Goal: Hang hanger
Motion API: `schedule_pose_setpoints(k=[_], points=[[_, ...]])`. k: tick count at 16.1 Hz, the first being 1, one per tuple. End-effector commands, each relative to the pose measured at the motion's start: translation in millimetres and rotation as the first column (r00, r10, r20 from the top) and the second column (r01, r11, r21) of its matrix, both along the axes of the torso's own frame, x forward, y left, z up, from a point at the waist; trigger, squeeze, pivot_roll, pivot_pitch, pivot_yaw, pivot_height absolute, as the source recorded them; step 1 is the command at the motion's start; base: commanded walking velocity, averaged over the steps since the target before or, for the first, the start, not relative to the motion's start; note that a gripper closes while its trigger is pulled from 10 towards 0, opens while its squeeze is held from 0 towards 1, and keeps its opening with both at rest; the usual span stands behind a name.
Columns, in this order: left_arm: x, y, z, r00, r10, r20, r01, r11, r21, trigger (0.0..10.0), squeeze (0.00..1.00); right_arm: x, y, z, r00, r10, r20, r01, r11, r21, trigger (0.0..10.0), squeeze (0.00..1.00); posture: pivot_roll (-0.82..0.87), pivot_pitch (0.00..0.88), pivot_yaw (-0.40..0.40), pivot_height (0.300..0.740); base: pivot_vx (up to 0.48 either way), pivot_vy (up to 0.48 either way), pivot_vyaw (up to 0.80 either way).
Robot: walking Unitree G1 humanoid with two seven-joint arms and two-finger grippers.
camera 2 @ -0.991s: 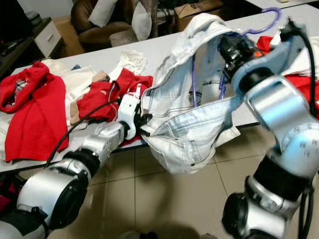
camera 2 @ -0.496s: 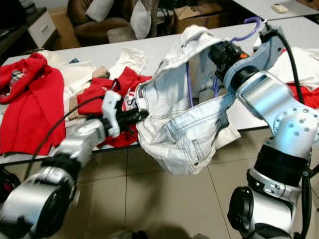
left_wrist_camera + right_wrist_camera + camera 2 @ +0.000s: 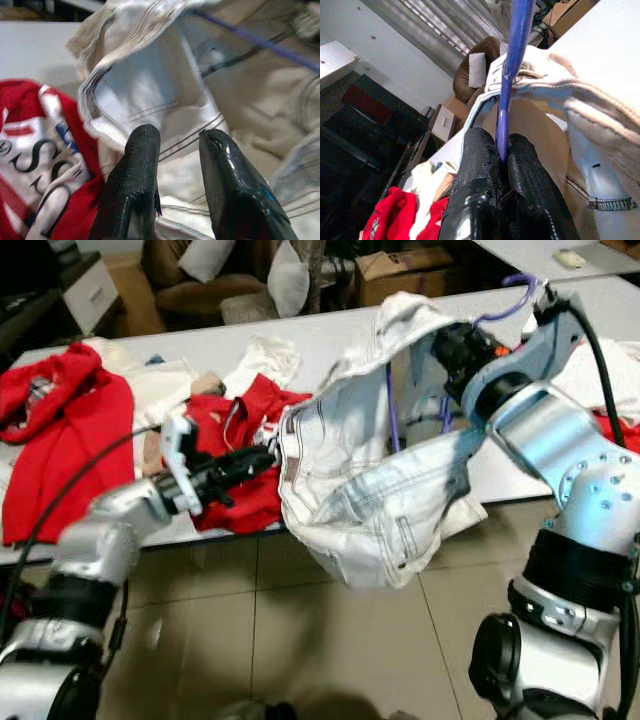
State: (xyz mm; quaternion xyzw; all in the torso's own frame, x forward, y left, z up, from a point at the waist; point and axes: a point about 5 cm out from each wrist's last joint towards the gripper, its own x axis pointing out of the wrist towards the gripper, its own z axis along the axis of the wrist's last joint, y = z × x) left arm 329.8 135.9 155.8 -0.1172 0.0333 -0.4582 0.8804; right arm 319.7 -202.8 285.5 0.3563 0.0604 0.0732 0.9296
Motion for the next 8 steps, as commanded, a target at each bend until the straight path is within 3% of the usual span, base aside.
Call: schedule_pose_setpoints(k=[1, 2, 3, 5, 6, 8], points=[[-2.8, 6.4, 13.4, 0.998, 0.033, 0.057, -0.033, 0.999, -0.01, 10.0, 0.0, -2.8, 2.1, 5.9, 0.999, 0.022, 0.035, -0.022, 1.0, -0.01, 10.0, 0.0, -0.13, 0.0, 0.136, 0.74, 0.0, 0.0, 0.0], [-5.7, 9.5, 17.1, 0.996, 0.069, 0.063, -0.068, 0.997, -0.02, 10.0, 0.0, -4.3, 2.6, 6.8, 0.999, 0.026, 0.041, -0.026, 1.0, -0.013, 10.0, 0.0, -0.13, 0.0, 0.142, 0.74, 0.0, 0.0, 0.0], [-18.3, 15.1, 22.6, 0.991, 0.125, 0.051, -0.124, 0.992, -0.019, 10.0, 0.0, -8.2, 4.1, 7.2, 0.998, 0.036, 0.052, -0.036, 0.999, -0.015, 10.0, 0.0, -0.12, 0.0, 0.141, 0.74, 0.0, -0.48, 0.0], [-28.6, 18.7, 21.4, 0.989, 0.14, 0.045, -0.14, 0.99, 0.008, 10.0, 0.0, -10.8, 6.2, 4.9, 0.998, 0.043, 0.049, -0.043, 0.999, -0.009, 10.0, 0.0, -0.12, 0.0, 0.138, 0.74, 0.0, -0.48, 0.0], [-41.5, 24.7, 14.9, 0.988, 0.155, 0.012, -0.156, 0.987, 0.033, 10.0, 0.0, -14.5, 10.1, 0.3, 0.998, 0.057, 0.037, -0.056, 0.998, -0.005, 10.0, 0.0, -0.12, 0.0, 0.138, 0.74, 0.0, -0.48, 0.0], [-53.3, 32.4, 6.0, 0.983, 0.185, -0.02, -0.183, 0.98, 0.08, 10.0, 0.0, -18.0, 15.3, -4.5, 0.997, 0.073, 0.021, -0.073, 0.997, -0.006, 10.0, 0.0, -0.11, 0.0, 0.134, 0.74, 0.0, -0.48, 0.0]])
